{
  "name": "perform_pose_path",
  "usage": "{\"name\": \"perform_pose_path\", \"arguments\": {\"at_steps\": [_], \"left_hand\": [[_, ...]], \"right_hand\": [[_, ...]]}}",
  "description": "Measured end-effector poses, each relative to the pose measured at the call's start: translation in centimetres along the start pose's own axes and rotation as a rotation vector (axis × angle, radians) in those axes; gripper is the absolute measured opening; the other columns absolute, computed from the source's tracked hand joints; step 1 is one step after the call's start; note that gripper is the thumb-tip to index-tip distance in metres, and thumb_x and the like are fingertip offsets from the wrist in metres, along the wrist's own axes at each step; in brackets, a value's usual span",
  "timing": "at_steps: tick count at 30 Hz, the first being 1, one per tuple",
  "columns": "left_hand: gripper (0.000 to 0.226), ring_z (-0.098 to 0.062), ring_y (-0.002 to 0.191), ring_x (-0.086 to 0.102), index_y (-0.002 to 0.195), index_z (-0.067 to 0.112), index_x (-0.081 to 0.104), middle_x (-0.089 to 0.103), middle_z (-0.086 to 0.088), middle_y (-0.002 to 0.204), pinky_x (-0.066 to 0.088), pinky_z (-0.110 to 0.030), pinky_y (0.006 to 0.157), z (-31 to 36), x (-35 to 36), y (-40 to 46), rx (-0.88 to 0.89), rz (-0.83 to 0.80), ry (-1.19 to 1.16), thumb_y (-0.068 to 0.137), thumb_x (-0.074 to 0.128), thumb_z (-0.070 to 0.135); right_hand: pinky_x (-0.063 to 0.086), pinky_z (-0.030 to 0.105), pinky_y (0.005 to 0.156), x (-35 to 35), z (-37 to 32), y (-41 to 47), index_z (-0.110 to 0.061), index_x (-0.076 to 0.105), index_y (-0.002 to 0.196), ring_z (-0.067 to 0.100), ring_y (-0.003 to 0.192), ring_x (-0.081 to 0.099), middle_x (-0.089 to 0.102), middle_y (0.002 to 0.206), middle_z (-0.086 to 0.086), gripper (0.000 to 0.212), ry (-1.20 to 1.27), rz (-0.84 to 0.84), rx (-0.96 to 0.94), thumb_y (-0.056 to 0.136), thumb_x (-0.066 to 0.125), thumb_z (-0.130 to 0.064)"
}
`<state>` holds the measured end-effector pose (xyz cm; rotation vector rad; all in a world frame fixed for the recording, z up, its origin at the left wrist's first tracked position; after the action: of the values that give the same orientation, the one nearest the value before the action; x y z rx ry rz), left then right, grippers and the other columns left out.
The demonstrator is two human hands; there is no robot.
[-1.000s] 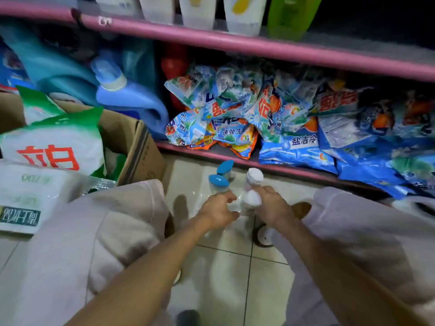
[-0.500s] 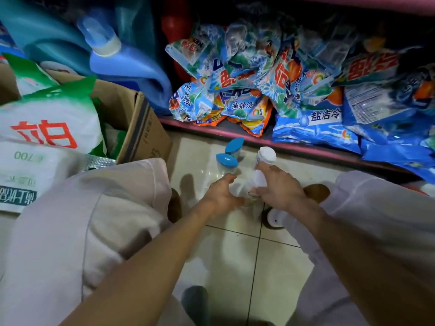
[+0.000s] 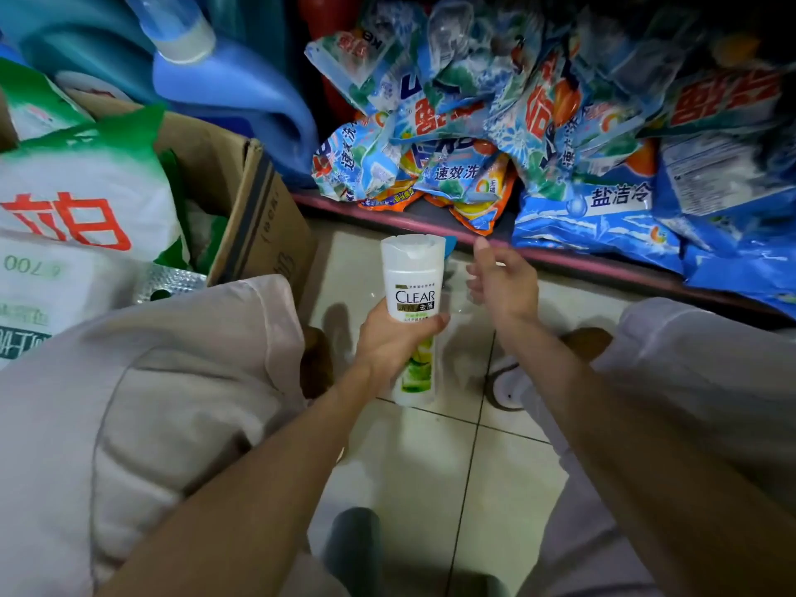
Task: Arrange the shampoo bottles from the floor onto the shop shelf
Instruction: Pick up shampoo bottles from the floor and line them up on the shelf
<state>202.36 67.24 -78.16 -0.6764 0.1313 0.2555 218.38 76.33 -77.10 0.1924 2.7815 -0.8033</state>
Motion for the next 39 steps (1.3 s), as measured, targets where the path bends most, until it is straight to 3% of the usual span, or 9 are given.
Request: {"name": "perform_pose_path", "arguments": {"at_steps": [3, 9, 13, 18, 24, 29, 34, 37, 39], "left_hand": [[0.032, -0.013, 0.084, 0.069, 0.090, 0.024, 0.065, 0.073, 0.006, 0.090, 0.055, -0.034, 0.082, -0.5, 0.0, 0.1, -0.045, -0.020, -0.025, 0.065, 0.084, 0.031], [0.033, -0.013, 0.088, 0.068, 0.093, 0.027, 0.063, 0.072, 0.006, 0.094, 0.054, -0.035, 0.083, -0.8, -0.3, 0.5, -0.051, -0.045, 0.039, 0.067, 0.082, 0.035], [0.032, -0.009, 0.084, 0.067, 0.091, 0.031, 0.059, 0.071, 0.009, 0.090, 0.052, -0.027, 0.072, -0.8, -0.4, 0.7, -0.046, -0.045, 0.025, 0.068, 0.082, 0.034], [0.031, -0.008, 0.081, 0.068, 0.089, 0.028, 0.062, 0.071, 0.010, 0.086, 0.051, -0.024, 0.069, -0.2, -0.1, -0.1, -0.027, -0.041, -0.018, 0.066, 0.083, 0.031], [0.020, 0.006, 0.064, 0.066, 0.077, 0.025, 0.070, 0.071, 0.019, 0.068, 0.048, -0.007, 0.054, 3.0, 0.7, -3.0, 0.036, -0.115, -0.048, 0.065, 0.085, 0.030], [0.019, 0.004, 0.075, 0.068, 0.087, 0.022, 0.073, 0.074, 0.017, 0.079, 0.051, -0.011, 0.066, 8.6, 0.7, -6.8, 0.241, -0.221, -0.102, 0.070, 0.082, 0.022], [0.050, -0.003, 0.093, 0.068, 0.108, 0.025, 0.066, 0.073, 0.009, 0.100, 0.053, -0.019, 0.079, 16.4, 0.1, -10.7, 0.446, -0.451, 0.053, 0.061, 0.084, 0.029], [0.037, -0.001, 0.091, 0.068, 0.097, 0.032, 0.067, 0.073, 0.014, 0.096, 0.051, -0.014, 0.073, 20.1, -0.4, -13.5, 0.524, -0.615, 0.120, 0.062, 0.080, 0.033], [0.042, -0.003, 0.087, 0.069, 0.096, 0.029, 0.065, 0.073, 0.013, 0.091, 0.052, -0.016, 0.070, 22.2, -1.3, -14.8, 0.583, -0.639, 0.104, 0.057, 0.079, 0.038]], "right_hand": [[0.048, 0.040, 0.094, -1.9, 2.9, 2.5, -0.012, 0.054, 0.119, 0.033, 0.111, 0.058, 0.060, 0.122, 0.015, 0.042, -0.358, 0.192, 0.027, 0.082, 0.070, -0.023], [0.046, 0.039, 0.087, -1.1, 2.6, 5.1, -0.018, 0.049, 0.127, 0.036, 0.115, 0.050, 0.030, 0.141, 0.015, 0.051, -0.751, 0.259, -0.159, 0.081, 0.071, -0.023], [0.045, 0.041, 0.091, -0.7, 3.7, 6.1, -0.014, 0.046, 0.132, 0.037, 0.120, 0.049, 0.044, 0.137, 0.017, 0.053, -0.805, 0.147, -0.116, 0.085, 0.068, -0.022], [0.044, 0.035, 0.084, -1.9, 4.2, 4.6, -0.011, 0.054, 0.118, 0.035, 0.108, 0.056, 0.059, 0.120, 0.017, 0.035, -0.748, 0.142, -0.086, 0.088, 0.063, -0.026], [0.047, 0.036, 0.084, -3.0, -0.3, -0.5, -0.013, 0.054, 0.122, 0.036, 0.110, 0.057, 0.062, 0.119, 0.018, 0.045, -0.745, 0.101, -0.109, 0.084, 0.066, -0.034], [0.040, 0.029, 0.075, -3.0, -9.4, -6.3, -0.016, 0.059, 0.115, 0.030, 0.107, 0.059, 0.065, 0.116, 0.012, 0.039, -0.784, -0.167, -0.395, 0.079, 0.070, -0.028], [0.058, 0.037, 0.076, -6.0, -17.9, -10.9, -0.014, 0.064, 0.107, 0.018, 0.083, 0.065, 0.069, 0.103, 0.012, 0.028, -0.485, -0.271, -0.475, 0.081, 0.061, -0.003], [0.048, 0.014, 0.051, -6.4, -22.4, -13.7, 0.005, 0.065, 0.101, 0.001, 0.056, 0.055, 0.065, 0.079, 0.014, 0.018, -0.321, -0.301, -0.551, 0.087, 0.055, 0.005], [0.045, 0.013, 0.049, -6.0, -24.8, -15.4, 0.009, 0.063, 0.104, 0.003, 0.063, 0.054, 0.066, 0.083, 0.020, 0.018, -0.242, -0.300, -0.585, 0.091, 0.054, 0.000]]}}
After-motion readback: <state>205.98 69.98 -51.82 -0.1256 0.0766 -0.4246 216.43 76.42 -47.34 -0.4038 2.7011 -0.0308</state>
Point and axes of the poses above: each hand's wrist, its own y-axis towards the middle knuckle, its own x-axis out of the palm, z = x × y, the point moved 7 cm from there along y, towards the middle knuckle
